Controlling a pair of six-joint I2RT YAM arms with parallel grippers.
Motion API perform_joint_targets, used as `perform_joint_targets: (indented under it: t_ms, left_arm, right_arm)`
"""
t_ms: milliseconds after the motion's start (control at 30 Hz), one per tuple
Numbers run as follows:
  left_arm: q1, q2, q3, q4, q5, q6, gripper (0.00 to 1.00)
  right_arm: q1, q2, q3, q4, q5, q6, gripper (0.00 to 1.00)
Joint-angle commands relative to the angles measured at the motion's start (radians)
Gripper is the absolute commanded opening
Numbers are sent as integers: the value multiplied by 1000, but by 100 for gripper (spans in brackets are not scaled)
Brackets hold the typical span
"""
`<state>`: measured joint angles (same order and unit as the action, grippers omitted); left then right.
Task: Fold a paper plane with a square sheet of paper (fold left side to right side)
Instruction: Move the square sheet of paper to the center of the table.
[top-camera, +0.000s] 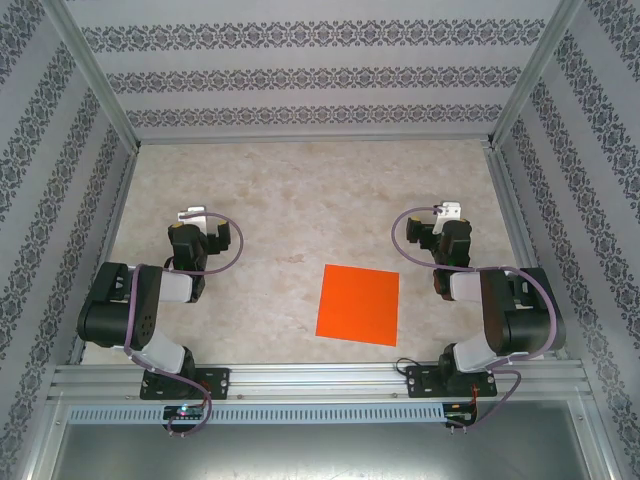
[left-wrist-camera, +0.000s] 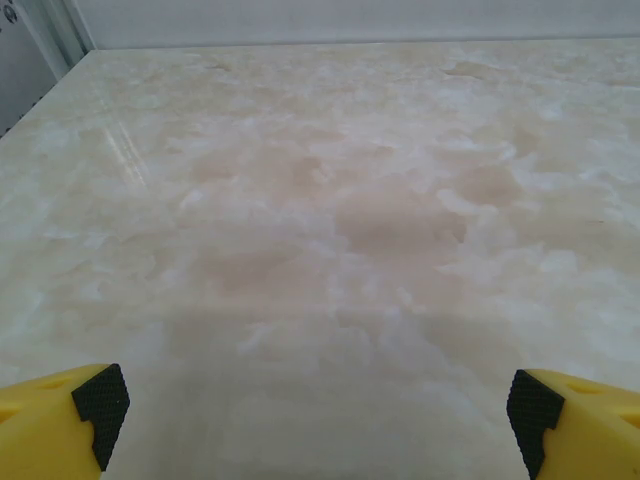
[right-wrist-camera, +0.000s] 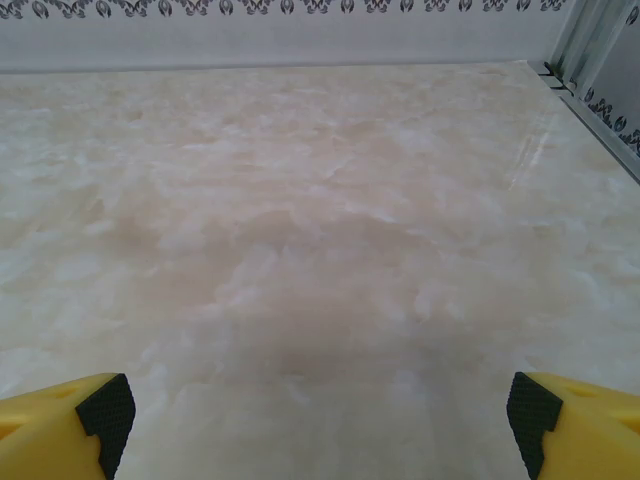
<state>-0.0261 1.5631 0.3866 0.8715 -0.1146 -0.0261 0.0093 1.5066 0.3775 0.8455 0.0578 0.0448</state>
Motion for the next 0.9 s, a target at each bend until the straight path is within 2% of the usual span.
perform_joint_targets:
  t_ms: [0, 733, 800, 867]
  left_arm:
    - [7, -3, 14, -16, 17, 1, 100]
    - [6, -5, 12, -14, 11, 0, 100]
    - [7, -48, 22, -71, -37, -24, 100]
    - [5, -117, 14, -117, -50, -25, 100]
  right_arm:
    - [8, -6, 17, 13, -24, -16, 98]
    - [3, -9, 17, 17, -22, -8, 98]
    - [1, -55, 43, -66, 17, 11, 98]
    - [2, -143, 93, -246, 30, 19, 98]
